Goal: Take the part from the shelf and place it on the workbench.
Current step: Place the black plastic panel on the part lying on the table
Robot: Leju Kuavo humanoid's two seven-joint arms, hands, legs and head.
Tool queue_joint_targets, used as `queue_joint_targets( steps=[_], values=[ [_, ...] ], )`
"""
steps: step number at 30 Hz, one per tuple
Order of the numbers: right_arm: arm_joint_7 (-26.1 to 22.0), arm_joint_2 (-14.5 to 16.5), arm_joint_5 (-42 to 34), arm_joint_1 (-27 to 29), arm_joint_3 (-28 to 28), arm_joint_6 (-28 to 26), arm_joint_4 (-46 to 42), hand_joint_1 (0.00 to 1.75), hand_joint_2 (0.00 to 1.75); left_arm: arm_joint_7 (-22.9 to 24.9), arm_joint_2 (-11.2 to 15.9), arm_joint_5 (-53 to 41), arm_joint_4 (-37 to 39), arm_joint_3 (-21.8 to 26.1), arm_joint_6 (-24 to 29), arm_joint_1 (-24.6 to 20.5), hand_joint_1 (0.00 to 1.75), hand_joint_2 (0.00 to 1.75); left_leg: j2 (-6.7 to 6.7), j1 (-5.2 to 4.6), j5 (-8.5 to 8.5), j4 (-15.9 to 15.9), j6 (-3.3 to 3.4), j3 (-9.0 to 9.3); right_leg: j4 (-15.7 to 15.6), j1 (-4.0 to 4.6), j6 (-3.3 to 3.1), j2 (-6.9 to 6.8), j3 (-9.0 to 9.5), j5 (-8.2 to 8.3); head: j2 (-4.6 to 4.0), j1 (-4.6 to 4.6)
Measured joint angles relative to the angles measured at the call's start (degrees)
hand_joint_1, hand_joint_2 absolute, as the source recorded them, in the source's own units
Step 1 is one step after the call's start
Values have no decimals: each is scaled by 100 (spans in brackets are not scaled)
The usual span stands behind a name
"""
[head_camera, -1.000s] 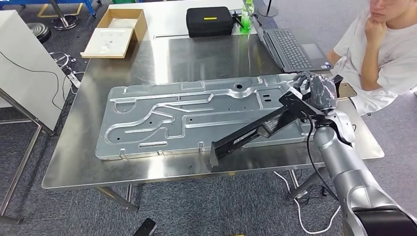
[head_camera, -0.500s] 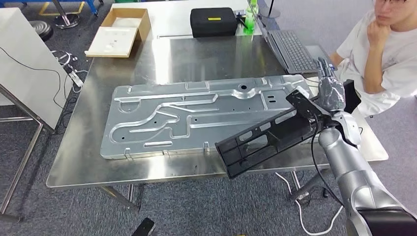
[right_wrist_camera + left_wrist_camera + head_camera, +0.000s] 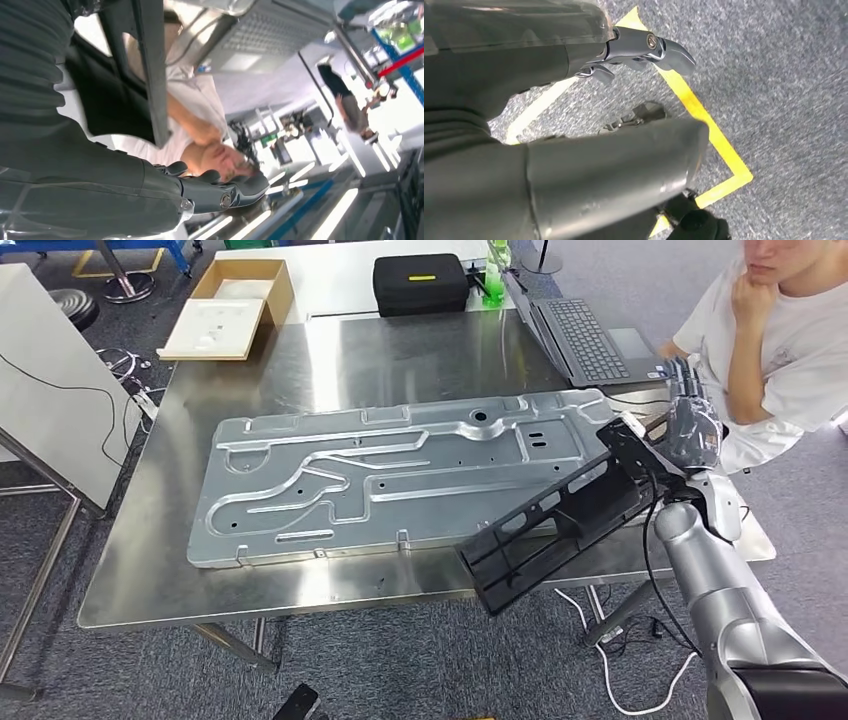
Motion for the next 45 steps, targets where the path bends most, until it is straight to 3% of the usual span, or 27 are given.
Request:
queue_joint_targets(
  steps=[3, 5, 8, 9, 10, 11, 14, 16, 18, 20, 23, 25, 26, 27, 28, 30, 33, 35, 37, 39, 40, 41, 42, 43, 45],
  values=[
    [5, 9, -4, 37, -51, -104, -5, 0, 175, 1, -3, -13, 1, -6, 9, -1, 0, 0, 3, -13, 29, -156, 49, 57, -40, -17, 103, -6, 1, 29, 0, 1],
    [-3, 13, -16, 56, -88, -215, -17, 0, 175, 1, -11, -16, 1, -16, 13, -8, 0, 0, 8, 14, 93, -251, 106, 95, 95, -24, 149, -9, -52, -85, 0, 3],
    [-11, 15, -32, 87, -158, -330, -21, 0, 175, 1, -18, -16, 1, -35, 17, -19, 0, 0, 9, 20, 122, -284, 152, 103, 1016, -38, 196, -9, -481, -557, 0, 5],
    [-11, 18, -34, 109, -174, -360, -21, 0, 175, 1, -19, -16, 1, -37, 19, -14, 0, 0, 9, 21, 120, -280, 152, 102, 1285, -46, 215, -11, -610, -636, 0, 6],
    [-12, 23, -34, 129, -187, -399, -21, 0, 175, 1, -19, -18, 1, -38, 19, -10, 0, 0, 9, 22, 115, -271, 149, 101, 1369, -58, 233, -14, -652, -608, 0, 5],
    [-13, 30, -32, 142, -203, -459, -29, 0, 175, 1, -20, -21, 1, -40, 20, -7, 0, 0, 8, 26, 107, -255, 140, 100, 1246, -72, 247, -17, -590, -483, 0, 6],
    [0, 45, -9, 135, -271, -625, -81, 0, 175, 1, -23, -31, 1, -50, 21, -10, 0, 0, 2, 19, 41, -149, 66, 76, 288, -92, 249, -24, -88, -54, 0, 4],
    [46, 48, 28, 124, -312, -646, -101, 0, 175, -1, -22, -31, 0, -54, 21, -10, 0, 0, -2, -1, 17, -107, 7, 48, 28, -64, 199, -20, 32, -37, 0, 1],
    [97, 49, 69, 120, -337, -644, -105, 0, 175, -4, -20, -31, -1, -57, 21, -5, 0, 0, 0, -5, 18, -114, -42, 41, 4, -58, 128, -14, 22, -20, 0, -1],
    [118, 49, 87, 113, -362, -645, -103, 0, 175, -7, -16, -31, -1, -62, 22, -2, 0, 0, -1, 8, -103, 33, -101, -18, -30, -79, 55, -15, 34, 4, 0, -2],
    [118, 51, 92, 109, -396, -680, -92, 0, 175, -10, -14, -31, 1, -74, 21, 7, 0, 0, -4, 32, -603, 975, -170, -440, -49, -77, -11, -26, 36, 16, 0, -6],
    [103, 66, 98, 117, -424, -751, -73, 0, 175, -10, -14, -31, 1, -78, 21, 27, 0, 0, -3, 37, -728, 1466, -184, -673, -45, -67, -15, -25, 32, 16, 0, -5],
    [95, 80, 111, 122, -444, -800, -67, 0, 175, -12, -13, -31, 1, -79, 22, 34, 0, 0, -3, 37, -635, 1422, -178, -654, -41, -65, -15, -23, 34, 15, 0, -5],
    [90, 98, 141, 126, -470, -851, -66, 0, 175, -13, -11, -30, 0, -79, 25, 37, 0, 0, -4, 37, -450, 1152, -161, -525, -37, -62, -13, -20, 38, 14, 0, -5],
    [89, 118, 186, 127, -506, -895, -74, 0, 175, -15, -7, -29, 0, -80, 28, 36, 0, 0, -5, 36, -242, 759, -134, -338, -33, -61, -9, -17, 43, 12, 0, -5],
    [84, 167, 325, 126, -628, -948, -108, 0, 175, -18, 4, -29, -1, -81, 39, 25, 0, 0, -6, 17, -5, 82, -77, -20, -25, -42, 26, -13, 34, 12, 0, -6],
    [16, 257, 562, 137, -918, -973, -175, 0, 175, -24, 11, -29, -1, -85, 52, 29, 0, 0, -19, -10, 24, -131, -7, 53, -60, -39, 128, -17, 24, 46, 0, -4],
    [-21, 301, 676, 143, -1091, -976, -219, 0, 175, -28, 8, -29, -1, -86, 55, 29, 0, 0, -20, 7, 84, -213, 70, 80, 8, -49, 184, -20, -1, -20, 0, -3],
    [-20, 320, 719, 141, -1220, -974, -247, 0, 175, -33, 3, -29, 1, -86, 55, 18, 0, 0, -15, 22, 127, -270, 130, 95, 478, -52, 216, -18, -205, -314, 0, 0],
    [14, 327, 719, 151, -1294, -966, -237, 0, 175, -35, 4, -27, 1, -86, 55, 23, 0, 0, -17, 15, 130, -269, 147, 87, 1200, -45, 245, -16, -541, -637, 0, 0],
    [69, 328, 713, 154, -1310, -920, -219, 0, 175, -34, 4, -22, 0, -86, 55, 30, 0, 0, -17, 12, 128, -262, 147, 84, 1412, -46, 257, -17, -643, -677, 0, 0],
    [187, 327, 689, 133, -1319, -781, -175, 0, 175, -34, 5, -13, 0, -86, 55, 34, 0, 0, -17, 11, 124, -248, 144, 81, 1417, -49, 264, -18, -648, -609, 0, 0],
    [363, 322, 650, 72, -1323, -549, -94, 0, 175, -36, 5, -2, 0, -86, 55, 36, 0, 0, -16, 12, 114, -228, 136, 79, 1204, -53, 265, -20, -544, -447, 0, 0],
    [574, 307, 604, -34, -1326, -256, 22, 0, 175, -38, 5, 9, 0, -86, 54, 32, 0, 0, -15, 12, 99, -201, 122, 75, 830, -60, 260, -25, -357, -248, 0, 0],
    [960, 233, 536, -327, -1326, 315, 356, 0, 175, -45, 10, 31, 0, -86, 54, 24, 0, 0, -14, -16, 64, -135, 79, 36, 189, -49, 222, -30, -50, -26, 0, -1]
  ],
)
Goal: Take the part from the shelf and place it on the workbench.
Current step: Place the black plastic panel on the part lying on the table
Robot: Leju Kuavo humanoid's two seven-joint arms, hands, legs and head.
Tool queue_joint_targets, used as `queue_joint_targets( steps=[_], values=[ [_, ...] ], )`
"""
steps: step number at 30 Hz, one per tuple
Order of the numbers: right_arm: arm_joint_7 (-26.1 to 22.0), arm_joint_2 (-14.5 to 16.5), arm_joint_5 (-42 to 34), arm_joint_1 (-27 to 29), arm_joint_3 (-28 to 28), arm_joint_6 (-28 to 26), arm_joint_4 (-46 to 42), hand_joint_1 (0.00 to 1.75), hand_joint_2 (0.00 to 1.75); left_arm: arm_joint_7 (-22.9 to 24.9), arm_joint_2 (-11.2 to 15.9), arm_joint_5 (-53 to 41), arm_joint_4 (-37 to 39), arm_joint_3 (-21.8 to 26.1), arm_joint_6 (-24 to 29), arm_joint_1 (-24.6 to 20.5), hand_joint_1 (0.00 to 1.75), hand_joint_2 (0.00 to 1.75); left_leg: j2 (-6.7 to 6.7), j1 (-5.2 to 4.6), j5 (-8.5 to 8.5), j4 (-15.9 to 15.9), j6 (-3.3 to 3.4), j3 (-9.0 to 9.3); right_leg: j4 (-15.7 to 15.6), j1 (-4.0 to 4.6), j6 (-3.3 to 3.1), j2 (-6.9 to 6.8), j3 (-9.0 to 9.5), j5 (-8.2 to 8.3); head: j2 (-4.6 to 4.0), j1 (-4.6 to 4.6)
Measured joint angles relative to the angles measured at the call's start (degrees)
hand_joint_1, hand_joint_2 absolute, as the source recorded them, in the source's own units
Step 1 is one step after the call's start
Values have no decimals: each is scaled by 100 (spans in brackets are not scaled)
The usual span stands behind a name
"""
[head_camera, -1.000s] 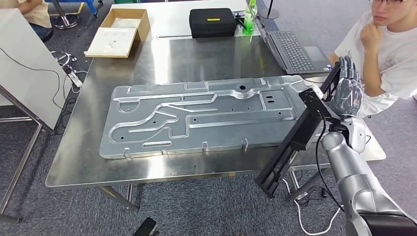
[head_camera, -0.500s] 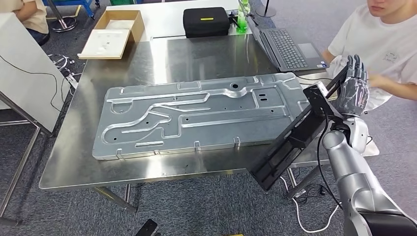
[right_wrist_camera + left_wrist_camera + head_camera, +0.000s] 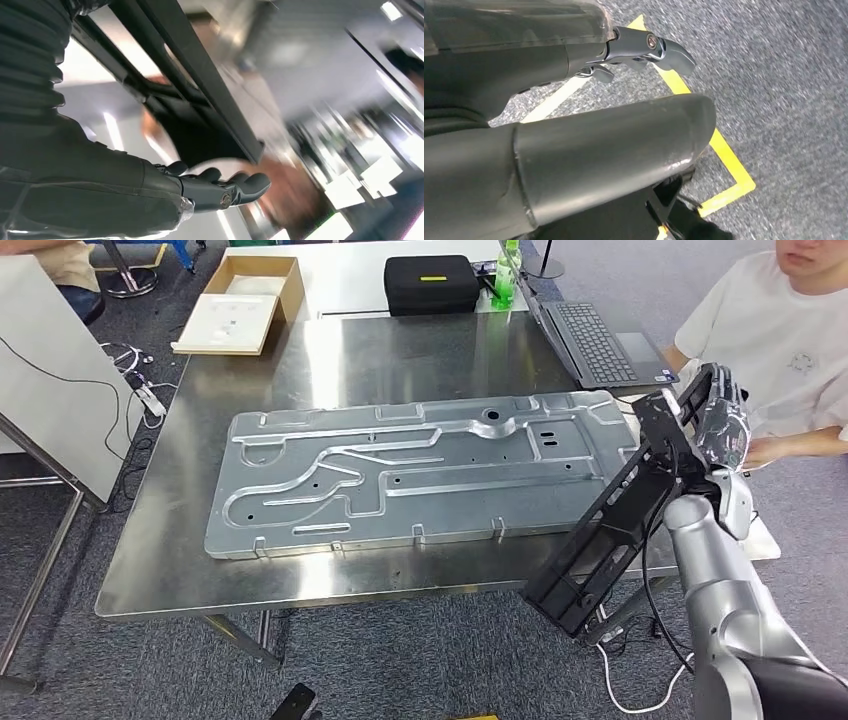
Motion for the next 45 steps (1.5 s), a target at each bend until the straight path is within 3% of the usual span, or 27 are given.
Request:
queue_joint_targets(
  steps=[1, 5, 7, 9, 10, 11, 12, 15, 17, 20, 21, 22, 24, 25, 26, 27, 28, 29, 31, 34, 36, 38, 40, 41, 42, 43, 45],
  values=[
    [122, -51, -4, -145, 0, 184, 169, 0, 175, -5, 5, 14, 0, 1, 1, 0, 0, 0, -1, -14, -8, 23, -23, -23, -150, 10, -28, -1, 59, 25, 0, -1],
    [481, -260, 132, -704, 11, 841, 690, 0, 175, -20, 37, 51, 1, 2, 2, 28, 0, 0, -9, -22, -78, 111, -120, -86, -205, -8, -157, 1, 45, 46, 0, -1],
    [615, -346, 206, -959, 28, 1114, 895, 0, 175, -25, 52, 56, 1, 2, 2, 31, 0, 0, -14, -3, -370, 582, -176, -292, -228, -25, -215, -9, 52, 61, 0, -4],
    [664, -395, 232, -1118, 36, 1172, 1028, 0, 175, -26, 56, 56, 1, 2, 2, 41, 0, 0, -13, 26, -711, 1344, -214, -638, -226, -14, -241, -13, 50, 57, 0, -6],
    [680, -412, 239, -1162, 37, 1175, 1081, 0, 175, -26, 60, 56, 1, 2, 2, 50, 0, 0, -12, 37, -772, 1600, -222, -758, -225, -7, -244, -12, 53, 54, 0, -6],
    [694, -421, 252, -1192, 40, 1187, 1129, 0, 175, -26, 63, 56, 1, 2, 2, 59, 0, 0, -11, 43, -725, 1655, -223, -788, -224, -1, -246, -8, 60, 51, 0, -7],
    [720, -430, 274, -1220, 53, 1228, 1175, 0, 175, -26, 68, 57, 1, 2, 2, 65, 0, 0, -11, 45, -575, 1483, -213, -709, -223, 3, -245, -2, 69, 49, 0, -7],
    [867, -476, 373, -1386, 146, 1487, 1289, 0, 175, -34, 83, 62, 1, 3, 0, 65, 0, 0, -15, 26, -67, 360, -128, -182, -217, 17, -215, 14, 82, 38, 0, -5],
    [983, -522, 429, -1543, 206, 1640, 1351, 0, 175, -43, 89, 70, 1, 4, -2, 71, 0, 0, -19, -2, -18, 42, -84, -42, -226, 21, -157, 15, 69, 47, 0, -5],
    [1092, -577, 496, -1672, 287, 1743, 1416, 0, 175, -51, 91, 76, 1, 5, -5, 91, 0, 0, -18, 18, 35, -62, -10, 0, -244, 16, -58, 13, 78, 45, 0, -1],
    [1106, -591, 505, -1696, 307, 1753, 1431, 0, 175, -54, 90, 77, 1, 5, -6, 88, 0, 0, -16, 31, 65, -109, 27, 23, -159, 14, -35, 13, 44, -22, 0, 2],
    [1117, -605, 511, -1720, 319, 1759, 1449, 0, 175, -55, 90, 78, 1, 6, -7, 82, 0, 0, -14, 43, 89, -147, 55, 39, 44, 11, -16, 13, -48, -153, 0, 5],
    [1134, -627, 533, -1759, 339, 1769, 1489, 0, 175, -58, 89, 80, 1, 7, -7, 79, 0, 0, -14, 33, 99, -157, 81, 39, 743, 8, 18, 14, -376, -506, 0, 6],
    [1147, -636, 552, -1767, 353, 1778, 1510, 0, 175, -58, 89, 84, 1, 8, -7, 84, 0, 0, -14, 31, 96, -153, 83, 36, 1086, 7, 35, 13, -545, -628, 0, 6],
    [1164, -642, 577, -1767, 374, 1788, 1532, 0, 175, -58, 89, 87, 1, 8, -7, 90, 0, 0, -14, 31, 92, -145, 82, 36, 1270, 4, 48, 12, -641, -644, 0, 5],
    [1187, -651, 609, -1767, 401, 1798, 1552, 0, 175, -58, 89, 90, 1, 9, -7, 94, 0, 0, -15, 33, 83, -132, 77, 37, 1235, -2, 56, 10, -633, -548, 0, 5],
    [1211, -661, 641, -1771, 425, 1803, 1566, 0, 175, -58, 88, 91, 1, 9, -7, 97, 0, 0, -17, 37, 68, -110, 64, 37, 977, -9, 59, 8, -512, -362, 0, 5],
    [1232, -671, 669, -1778, 445, 1804, 1576, 0, 175, -58, 87, 91, 1, 9, -7, 98, 0, 0, -20, 39, 45, -81, 44, 34, 583, -18, 59, 5, -324, -160, 0, 6],
    [1288, -687, 725, -1819, 472, 1833, 1591, 0, 175, -58, 88, 91, 1, 9, -7, 97, 0, 0, -32, 13, -3, -7, -11, 1, -44, -12, 25, 5, -23, 51, 0, 4],
    [1468, -711, 877, -1869, 557, 2128, 1647, 0, 175, -58, 93, 89, 1, 10, -4, 101, 0, 0, -38, -10, -20, 24, -79, -33, -182, 5, -90, 17, 14, 48, 0, -6],
    [1607, -722, 981, -1918, 635, 2480, 1710, 0, 175, -58, 102, 88, 1, 11, -2, 105, 0, 0, -35, -1, -121, 143, -134, -82, -198, -8, -165, 15, 17, 60, 0, -5],
    [1682, -722, 1021, -1984, 698, 2756, 1770, 0, 175, -58, 110, 88, 1, 11, -2, 103, 0, 0, -32, 17, -428, 657, -189, -305, -208, -10, -219, 13, 21, 68, 0, -7],
    [1708, -721, 995, -2018, 725, 2876, 1822, 0, 175, -58, 111, 88, 1, 11, -3, 107, 0, 0, -31, 30, -740, 1413, -212, -657, -206, 8, -237, 12, 21, 66, 0, -7],
    [1712, -721, 965, -2022, 727, 2892, 1847, 0, 175, -58, 113, 88, 1, 11, -3, 113, 0, 0, -31, 34, -773, 1630, -208, -768, -204, 19, -241, 13, 24, 64, 0, -7],
    [1710, -721, 914, -2025, 728, 2895, 1869, 0, 175, -58, 113, 88, 1, 11, -3, 119, 0, 0, -32, 33, -698, 1640, -192, -782, -203, 32, -245, 13, 29, 62, 0, -7],
    [1698, -721, 846, -2029, 727, 2894, 1888, 0, 131, -58, 114, 88, 1, 11, -3, 123, 0, 0, -33, 27, -528, 1421, -162, -687, -203, 44, -247, 15, 39, 60, 0, -7],
    [1648, -721, 668, -2052, 714, 2894, 1913, 0, 44, -59, 128, 89, 0, 11, -2, 121, 0, 0, -36, -1, -144, 651, -56, -325, -205, 66, -248, 20, 55, 54, 0, -6]
  ],
)
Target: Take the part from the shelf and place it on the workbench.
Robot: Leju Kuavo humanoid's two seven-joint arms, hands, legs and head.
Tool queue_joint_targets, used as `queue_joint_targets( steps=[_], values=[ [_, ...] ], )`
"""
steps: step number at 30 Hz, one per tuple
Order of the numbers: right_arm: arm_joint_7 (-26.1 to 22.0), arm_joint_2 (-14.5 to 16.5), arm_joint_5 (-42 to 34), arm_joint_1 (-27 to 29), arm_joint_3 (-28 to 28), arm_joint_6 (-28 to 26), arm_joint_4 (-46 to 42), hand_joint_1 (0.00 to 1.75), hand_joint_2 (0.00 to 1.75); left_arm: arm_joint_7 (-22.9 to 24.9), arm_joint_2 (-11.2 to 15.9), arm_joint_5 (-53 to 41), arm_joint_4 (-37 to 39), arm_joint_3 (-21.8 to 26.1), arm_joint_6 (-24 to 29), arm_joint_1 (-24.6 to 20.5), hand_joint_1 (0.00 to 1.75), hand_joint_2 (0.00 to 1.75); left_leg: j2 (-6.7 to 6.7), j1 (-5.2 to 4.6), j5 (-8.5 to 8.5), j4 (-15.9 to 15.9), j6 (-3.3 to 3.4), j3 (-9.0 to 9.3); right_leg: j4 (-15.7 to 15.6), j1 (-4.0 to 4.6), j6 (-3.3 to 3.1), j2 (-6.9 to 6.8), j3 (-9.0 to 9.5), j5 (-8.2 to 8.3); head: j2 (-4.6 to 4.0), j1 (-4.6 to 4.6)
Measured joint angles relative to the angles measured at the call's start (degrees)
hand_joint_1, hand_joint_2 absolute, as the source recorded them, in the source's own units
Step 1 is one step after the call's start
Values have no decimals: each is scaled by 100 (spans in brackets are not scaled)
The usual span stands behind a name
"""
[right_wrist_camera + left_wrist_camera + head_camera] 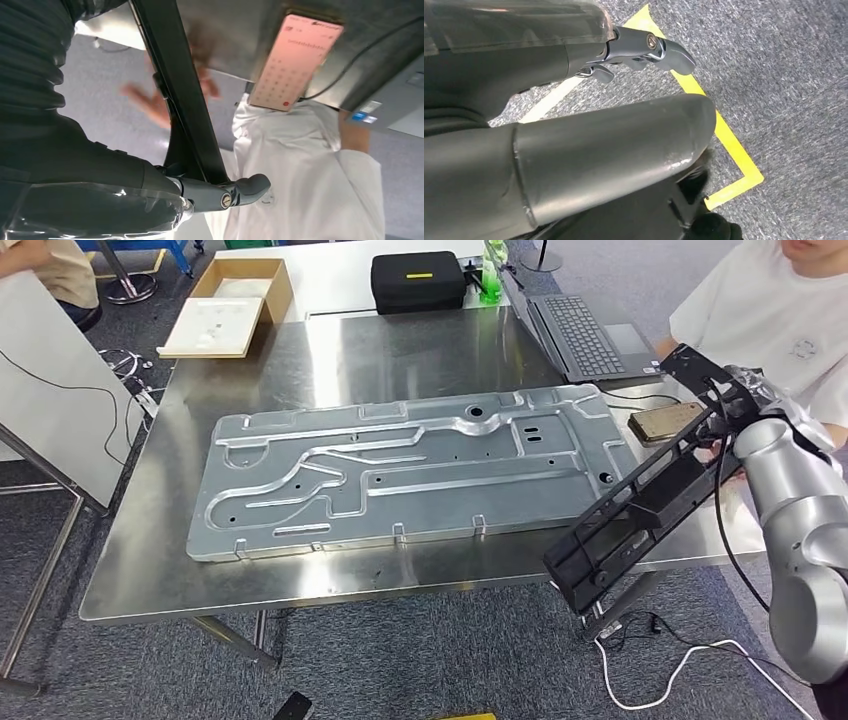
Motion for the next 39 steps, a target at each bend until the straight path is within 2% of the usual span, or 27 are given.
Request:
queue_joint_targets(
  steps=[1, 2, 4, 6, 8, 10, 11, 12, 13, 15, 17, 20, 22, 23, 25, 26, 27, 28, 29, 31, 33, 36, 38, 39],
  values=[
    [-28, 0, -99, -21, -21, -4, 12, 0, 0, -2, 10, 0, -1, 0, 1, -4, 0, 0, 0, -19, 106, -325, 44, 153, 0, 4, 10, 3, -2, 1, 0, 1],
    [-52, 0, -190, -38, -57, -15, 22, 0, 0, -4, 20, 0, -1, 0, 1, -6, 0, 0, 1, -39, 147, -527, 75, 245, -4, 0, 28, 5, -8, 6, 0, 1],
    [-88, 3, -336, -57, -145, -65, 39, 0, 0, -8, 29, -2, -1, 0, 2, -2, 0, 0, 1, -57, 145, -648, 94, 291, -30, -13, 87, 8, -13, 32, 0, 0],
    [-125, 3, -424, -60, -232, -175, 42, 0, 0, -9, 31, -9, 1, 0, 2, 3, 0, 0, 10, -25, 212, -754, 122, 340, 2, -17, 140, 3, -18, -6, 0, 2],
    [-151, 1, -486, -82, -325, -359, 41, 0, 0, -13, 30, -14, 1, 0, 3, -5, 0, 0, 20, 5, 275, -851, 153, 381, 395, -16, 173, 2, -185, -263, 0, 5],
    [-160, 0, -521, -78, -407, -501, 49, 0, 0, -15, 30, -21, 1, 0, 4, -8, 0, 0, 20, 2, 283, -855, 170, 378, 1080, -23, 208, 3, -504, -595, 0, 5],
    [-160, 0, -526, -57, -431, -529, 56, 0, 0, -15, 30, -24, 1, 0, 4, -3, 0, 0, 19, 2, 280, -849, 169, 376, 1328, -35, 228, 1, -621, -667, 0, 6],
    [-161, 0, -528, -36, -448, -539, 63, 0, 0, -15, 30, -27, 1, 1, 4, 3, 0, 0, 19, 4, 275, -837, 164, 374, 1391, -51, 248, -2, -655, -634, 0, 5],
    [-161, 0, -528, -23, -456, -544, 69, 0, 0, -15, 30, -28, 1, 2, 3, 8, 0, 0, 18, 9, 264, -816, 152, 371, 1259, -70, 264, -6, -588, -512, 0, 6],
    [-164, 0, -528, -22, -469, -553, 74, 0, 0, -15, 29, -29, 0, 2, 3, 10, 0, 0, 16, 24, 220, -744, 102, 357, 589, -100, 287, -12, -235, -180, 0, 5],
    [-193, 2, -529, -37, -485, -596, 74, 0, 0, -15, 32, -29, 0, 2, 3, 1, 0, 0, 10, 13, 170, -654, 32, 315, 98, -86, 254, -4, 9, -41, 0, 5],
    [-392, 4, -542, 2, -524, -910, 52, 0, 0, -13, 34, -29, 1, 2, 4, 9, 0, 0, 3, -1, 154, -622, -43, 278, 37, -67, 136, 16, 10, -42, 0, -2],
    [-536, 10, -558, 30, -550, -1161, 37, 0, 0, -14, 35, -30, 1, 2, 7, 18, 0, 0, 6, 11, 36, -478, -101, 220, 22, -79, 72, 15, 9, -25, 0, -3],
    [-584, 13, -571, 33, -567, -1255, 32, 0, 0, -14, 36, -30, 1, 2, 9, 19, 0, 0, 7, 21, -106, -258, -131, 124, 15, -83, 45, 11, 10, -19, 0, -3],
    [-660, 19, -600, 58, -604, -1402, 26, 0, 0, -15, 36, -31, 1, 2, 12, 27, 0, 0, 8, 38, -462, 449, -170, -186, 14, -71, 12, 6, 5, -17, 0, -3],
    [-707, 23, -613, 86, -620, -1481, 25, 0, 0, -15, 36, -31, 1, 2, 13, 35, 0, 0, 8, 43, -577, 773, -174, -333, 15, -60, 6, 5, 4, -17, 0, -2],
    [-790, 28, -625, 129, -637, -1598, 11, 0, 0, -15, 35, -30, 1, 2, 13, 46, 0, 0, 8, 44, -599, 943, -166, -412, 17, -49, 3, 6, 4, -18, 0, -2],
    [-923, 33, -648, 181, -658, -1753, -21, 0, 0, -15, 35, -30, 1, 2, 13, 55, 0, 0, 8, 42, -517, 905, -147, -394, 18, -38, 3, 7, 7, -18, 0, -2],
    [-1118, 39, -689, 239, -685, -1945, -74, 0, 0, -15, 34, -28, 1, 2, 13, 62, 0, 0, 6, 37, -350, 660, -115, -277, 18, -26, 3, 8, 11, -18, 0, -2],
    [-1726, 68, -832, 385, -755, -2412, -266, 0, 0, -15, 35, -24, 1, 2, 14, 63, 0, 0, 5, 8, -12, -112, -19, 102, 14, -6, 8, 8, 20, -20, 0, -2],
    [-2329, 109, -959, 577, -821, -2809, -509, 0, 0, -15, 37, -22, 1, 2, 18, 60, 0, 0, 5, -24, 102, -579, 43, 331, -2, 0, 38, 6, 23, -10, 0, -1],
    [-2778, 188, -1164, 916, -858, -2923, -885, 0, 0, -15, 34, -29, 1, 2, 23, 71, 0, 0, 8, -17, 145, -723, 80, 395, -56, -3, 131, 5, 52, 18, 0, -1],
    [-3085, 239, -1449, 1151, -860, -2837, -1234, 0, 0, -19, 28, -31, 1, 2, 29, 67, 0, 0, 14, 17, 225, -856, 125, 450, 111, -1, 171, 0, -17, -123, 0, 3],
    [-3288, 276, -1605, 1322, -860, -2823, -1482, 0, 0, -20, 24, -32, 1, 2, 33, 65, 0, 0, 15, 26, 250, -891, 139, 465, 392, -8, 181, -2, -140, -292, 0, 5]
  ],
)
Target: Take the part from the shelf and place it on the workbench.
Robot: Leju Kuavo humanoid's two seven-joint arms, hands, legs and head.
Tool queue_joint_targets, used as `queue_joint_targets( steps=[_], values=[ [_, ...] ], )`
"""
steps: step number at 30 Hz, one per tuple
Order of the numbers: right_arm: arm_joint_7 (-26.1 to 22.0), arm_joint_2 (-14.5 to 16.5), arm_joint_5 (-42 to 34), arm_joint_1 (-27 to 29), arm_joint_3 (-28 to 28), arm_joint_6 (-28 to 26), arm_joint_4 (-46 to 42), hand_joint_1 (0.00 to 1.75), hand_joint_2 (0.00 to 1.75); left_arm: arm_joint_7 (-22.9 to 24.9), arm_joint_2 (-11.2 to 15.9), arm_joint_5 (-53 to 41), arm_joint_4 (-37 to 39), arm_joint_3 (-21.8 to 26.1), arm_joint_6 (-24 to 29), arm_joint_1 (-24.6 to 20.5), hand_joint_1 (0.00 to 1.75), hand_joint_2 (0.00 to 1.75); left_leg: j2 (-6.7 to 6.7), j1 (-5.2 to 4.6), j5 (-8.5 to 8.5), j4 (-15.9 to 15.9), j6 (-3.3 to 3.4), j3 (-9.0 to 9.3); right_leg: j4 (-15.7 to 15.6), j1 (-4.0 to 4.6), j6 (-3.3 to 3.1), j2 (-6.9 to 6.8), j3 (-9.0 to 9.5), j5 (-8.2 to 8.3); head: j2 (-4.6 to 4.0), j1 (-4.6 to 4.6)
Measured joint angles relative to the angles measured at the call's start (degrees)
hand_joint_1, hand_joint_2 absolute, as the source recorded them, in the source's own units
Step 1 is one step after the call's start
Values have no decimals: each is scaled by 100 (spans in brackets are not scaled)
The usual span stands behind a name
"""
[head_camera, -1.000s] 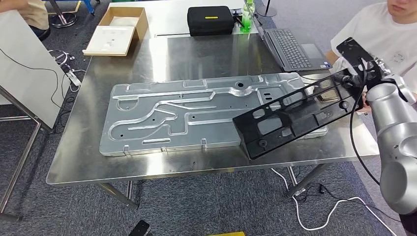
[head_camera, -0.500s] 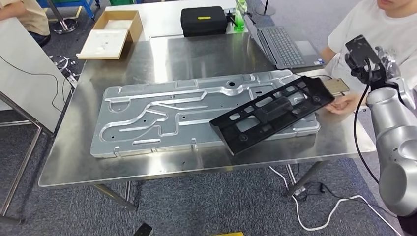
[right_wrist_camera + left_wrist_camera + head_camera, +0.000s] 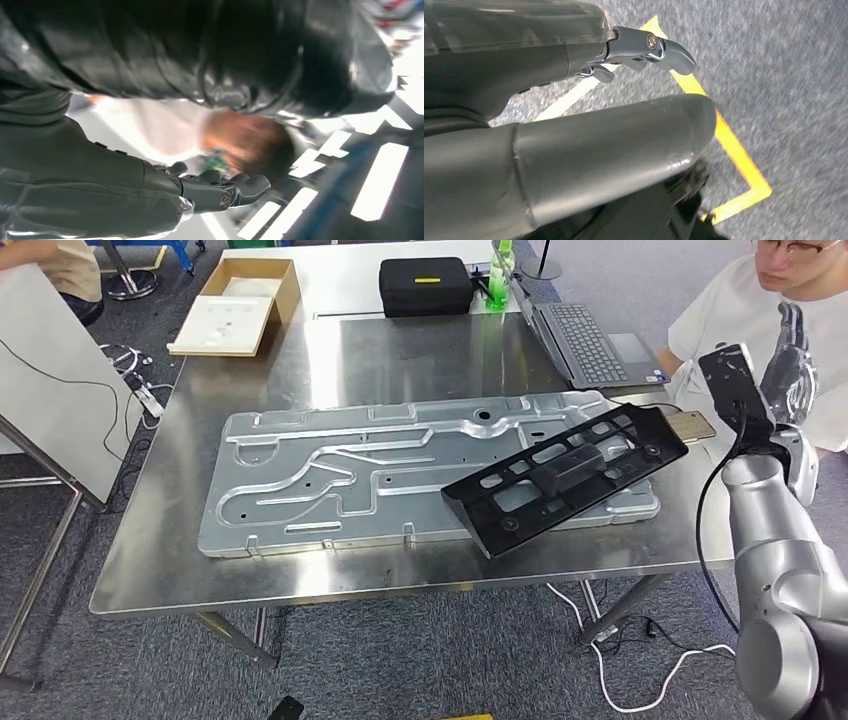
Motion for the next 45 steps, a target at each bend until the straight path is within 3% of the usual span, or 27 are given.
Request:
queue_joint_targets(
  steps=[2, 3, 4, 5, 7, 9, 12, 14, 17, 19, 20, 21, 23, 25, 27, 28, 30, 32, 33, 34, 35, 36, 38, 40, 42, 43, 45],
  values=[
    [-308, 128, -205, 455, 24, -52, -635, 0, 0, -1, -7, -8, 0, 0, 5, 3, 0, 0, -6, 6, 8, -9, 18, 2, 749, -7, 29, 0, -349, -351, 0, 1],
    [-397, 201, -246, 724, 56, -94, -980, 0, 0, -1, -11, -14, 0, 0, 5, 7, 0, 0, -9, 5, 4, -3, 16, 1, 1036, -16, 44, -1, -486, -439, 0, 2],
    [-427, 269, -242, 965, 103, -139, -1292, 0, 0, -1, -19, -22, 0, 0, 5, 10, 0, 0, -14, 5, -2, 7, 10, -2, 1099, -30, 55, -3, -522, -404, 0, 1],
    [-446, 334, -196, 1180, 176, -185, -1608, 0, 0, -1, -28, -32, 0, 0, 5, 12, 0, 0, -20, 7, -12, 24, -5, -5, 909, -43, 62, -5, -429, -260, 0, 1],
    [-462, 477, 16, 1543, 402, -298, -2252, 0, 0, -1, -41, -58, 0, 0, 5, 11, 0, 0, -59, 11, -58, 87, -69, -17, 144, -74, 71, 70, -32, 87, 0, 1],
    [-405, 622, 384, 1838, 727, -452, -2818, 0, 0, -2, -46, -83, 0, 0, 4, -9, 0, 0, -92, 3, -109, 159, -151, -57, -371, -73, 35, 161, 234, 232, 0, -2],
    [-244, 773, 938, 2273, 1177, -676, -3464, 0, 0, -4, -57, -104, 0, -3, -4, -32, 0, 0, -133, 7, -122, 182, -230, -86, -427, -43, -81, 93, 266, 225, 0, -5],
    [-150, 869, 1149, 2437, 1456, -766, -3808, 0, 0, -8, -67, -104, -1, -4, -2, -24, 0, 0, -128, 15, -250, 357, -293, -156, -445, -52, -165, 13, 267, 234, 0, -10],
    [-85, 950, 1221, 2560, 1784, -791, -4123, 0, 0, -12, -72, -102, -1, -4, 3, -16, 0, 0, -74, 38, -768, 1329, -368, -601, -454, -46, -230, -118, 264, 230, 0, -16],
    [-55, 973, 1240, 2652, 1922, -789, -4257, 0, 0, -12, -75, -101, 0, -4, 3, 1, 0, 0, -54, 44, -890, 1797, -379, -825, -452, -30, -243, -220, 264, 222, 0, -16],
    [-41, 983, 1252, 2680, 1978, -788, -4309, 0, 0, -13, -77, -98, 0, -4, 3, 13, 0, 0, -39, 44, -794, 1726, -371, -788, -451, -25, -244, -268, 265, 219, 0, -16],
    [-32, 991, 1265, 2692, 2020, -788, -4353, 0, 0, -13, -78, -93, 0, -4, 4, 22, 0, 0, -6, 42, -615, 1438, -352, -642, -450, -21, -243, -310, 270, 217, 0, -16],
    [-16, 1012, 1281, 2692, 2089, -788, -4435, 0, 0, -17, -78, -74, 0, -4, 7, 18, 0, 0, 206, 5, -280, 642, -281, -241, -445, -1, -224, -390, 284, 206, 0, -16],
    [-1, 1021, 1282, 2689, 2141, -787, -4482, 0, 0, -26, -78, -47, -1, -4, 13, 5, 0, 0, 363, -50, -180, 216, -207, -57, -446, 19, -174, -478, 298, 197, 0, -13],
    [18, 1029, 1276, 2674, 2181, -786, -4493, 0, 0, -34, -78, -20, -1, -2, 19, 16, 0, 0, 279, -68, -168, 157, -149, -57, -466, 25, -104, -587, 321, 196, 0, -10],
    [28, 1033, 1273, 2651, 2196, -785, -4497, 0, 0, -41, -81, -9, 0, -1, 20, 31, 0, 0, 217, -57, -140, 126, -122, -42, -452, 17, -69, -578, 329, 174, 0, -10],
    [51, 1037, 1268, 2551, 2212, -779, -4506, 0, 0, -59, -88, 0, 0, 1, 22, 43, 0, 0, 107, -22, -72, 61, -59, -6, -175, 4, -16, -368, 220, -24, 0, -7],
    [86, 1028, 1262, 2426, 2219, -752, -4502, 0, 0, -74, -95, 2, 0, 2, 23, 27, 0, 0, -2, -10, -43, 51, -26, -15, 534, -8, 1, -105, -110, -393, 0, -5],
    [107, 1023, 1261, 2374, 2225, -735, -4494, 0, 0, -77, -97, 2, 0, 2, 23, 19, 0, 0, -67, -13, -40, 54, -21, -20, 892, -6, 5, -52, -283, -527, 0, -4],
    [125, 1016, 1260, 2332, 2233, -720, -4484, 0, 0, -79, -99, 2, 0, 2, 23, 19, 0, 0, -140, -15, -40, 61, -19, -20, 1086, -4, 6, -31, -385, -550, 0, -4],
    [141, 1012, 1260, 2291, 2243, -711, -4476, 0, 0, -80, -99, 2, 0, 2, 23, 23, 0, 0, -216, -16, -42, 73, -22, -20, 1057, -4, 1, -19, -382, -453, 0, -4],
    [148, 1012, 1260, 2248, 2253, -707, -4471, 0, 0, -80, -99, 2, 0, 2, 23, 26, 0, 0, -293, -16, -49, 94, -30, -19, 811, -6, -10, 5, -276, -261, 0, -4],
    [153, 1011, 1260, 2151, 2266, -705, -4467, 0, 0, -81, -103, 2, 0, 2, 23, 24, 0, 0, -430, -17, -76, 155, -63, -45, 38, -20, -46, 225, 69, 117, 0, -4],
    [156, 1010, 1260, 2079, 2269, -704, -4466, 0, 0, -82, -108, 2, 0, 3, 24, 15, 0, 0, -556, 0, -90, 203, -119, -108, -387, -20, -72, 426, 251, 224, 0, -5],
    [158, 1008, 1261, 2038, 2278, -699, -4462, 0, 0, -82, -109, 2, -1, 4, 26, 15, 0, 0, -676, 21, -77, 201, -191, -158, -439, -16, -106, 374, 273, 210, 0, -5],
    [158, 1008, 1262, 2016, 2288, -697, -4461, 0, 0, -82, -105, 2, -1, 5, 27, 22, 0, 0, -646, 18, -84, 212, -224, -169, -472, -24, -135, 308, 293, 219, 0, -5],
    [167, 1008, 1273, 1968, 2314, -699, -4460, 0, 0, -82, -98, 1, -2, 5, 32, 26, 0, 0, -396, -1, -234, 452, -280, -290, -536, -56, -204, 166, 343, 234, 0, -39]
  ],
)
